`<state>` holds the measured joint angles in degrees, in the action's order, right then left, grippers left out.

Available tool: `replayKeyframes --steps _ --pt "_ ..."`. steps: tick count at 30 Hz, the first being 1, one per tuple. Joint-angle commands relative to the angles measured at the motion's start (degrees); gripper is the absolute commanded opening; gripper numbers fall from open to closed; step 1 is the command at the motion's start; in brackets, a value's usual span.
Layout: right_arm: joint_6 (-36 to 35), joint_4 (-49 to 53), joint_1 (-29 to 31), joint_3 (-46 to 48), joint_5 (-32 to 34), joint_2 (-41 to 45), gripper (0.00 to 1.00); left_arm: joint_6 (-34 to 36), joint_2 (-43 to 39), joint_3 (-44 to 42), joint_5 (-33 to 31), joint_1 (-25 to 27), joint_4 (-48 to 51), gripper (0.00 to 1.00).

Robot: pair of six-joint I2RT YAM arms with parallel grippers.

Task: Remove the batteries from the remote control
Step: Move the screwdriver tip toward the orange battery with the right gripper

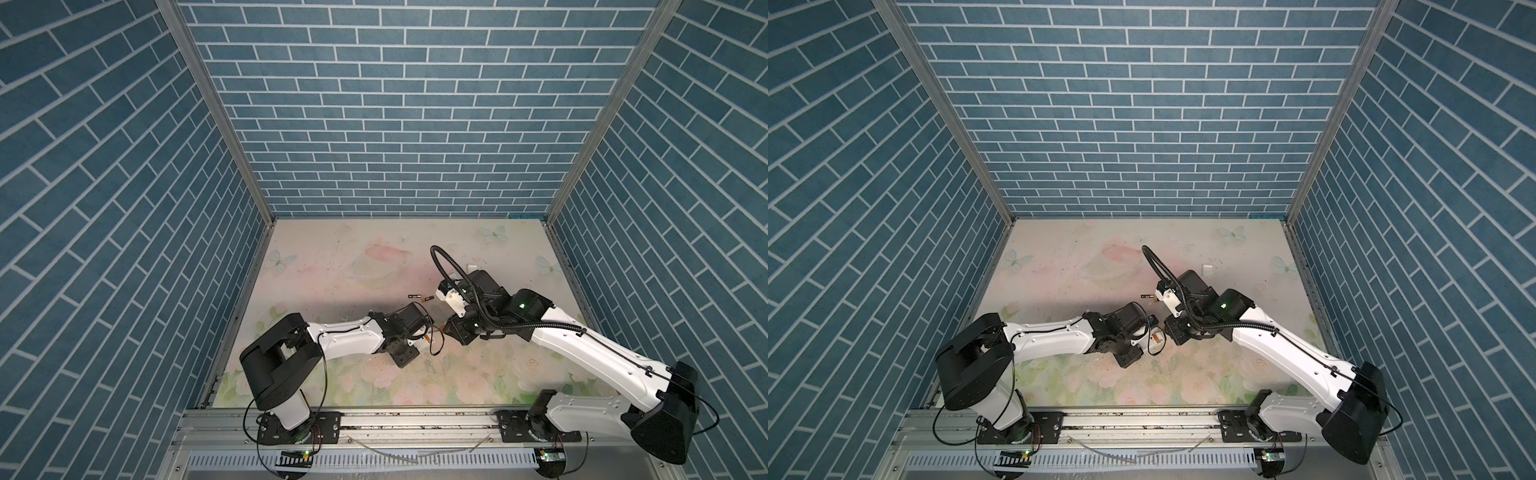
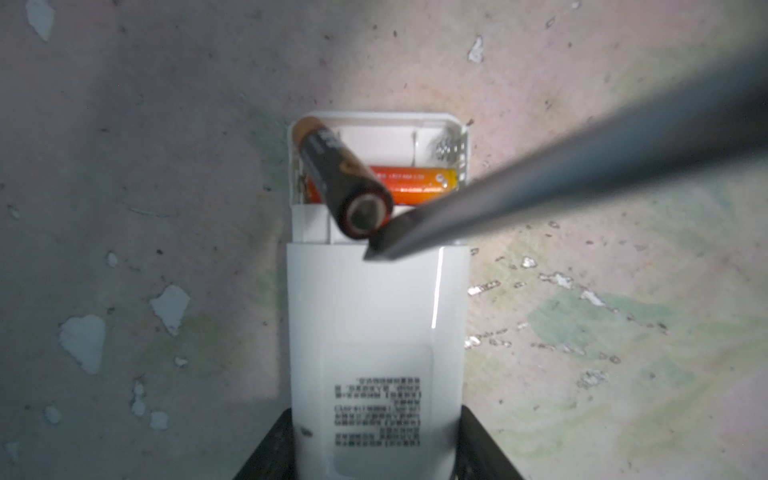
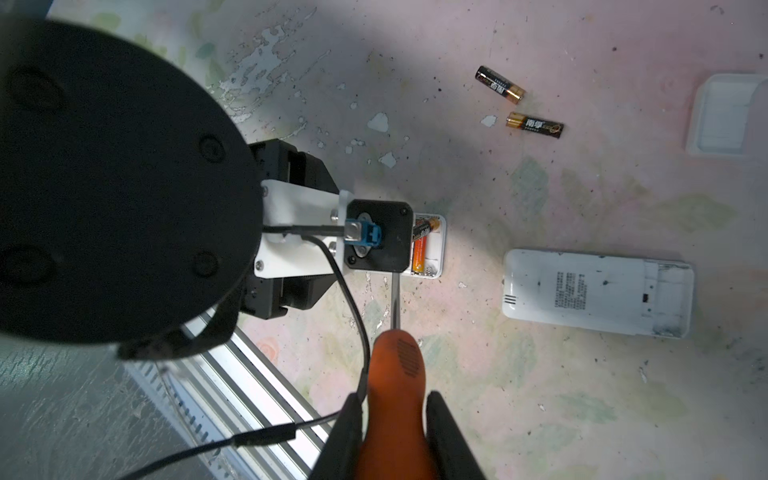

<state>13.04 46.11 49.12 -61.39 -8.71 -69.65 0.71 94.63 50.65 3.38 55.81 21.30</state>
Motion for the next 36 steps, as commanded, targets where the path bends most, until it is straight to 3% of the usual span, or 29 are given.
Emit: replayKeyframes --steps 1,13,24,32,36 --pt "-2.31 -4.09 -0.35 -3.55 3.26 0.57 0.00 1.76 1.79 0.24 3.85 2.04 -0.47 0.24" --pt "-1.97 -1.67 -0.43 -4.03 7.58 -0.05 0.00 1.26 0.97 -0.12 2.48 1.99 0.06 0.23" --pt "0.82 10.65 -1.77 -9.07 10.24 -4.19 0.00 2.18 -0.42 -0.73 0.01 1.97 1.40 0.20" --pt "2.02 22.00 -7.01 -17.88 4.08 -8.50 0.00 4.56 -2.52 -1.52 -2.63 1.99 0.01 0.19" --pt "5.79 27.47 -11.67 -23.70 -3.81 -12.35 0.00 4.38 -2.85 -1.61 -3.40 2.01 0.23 0.18"
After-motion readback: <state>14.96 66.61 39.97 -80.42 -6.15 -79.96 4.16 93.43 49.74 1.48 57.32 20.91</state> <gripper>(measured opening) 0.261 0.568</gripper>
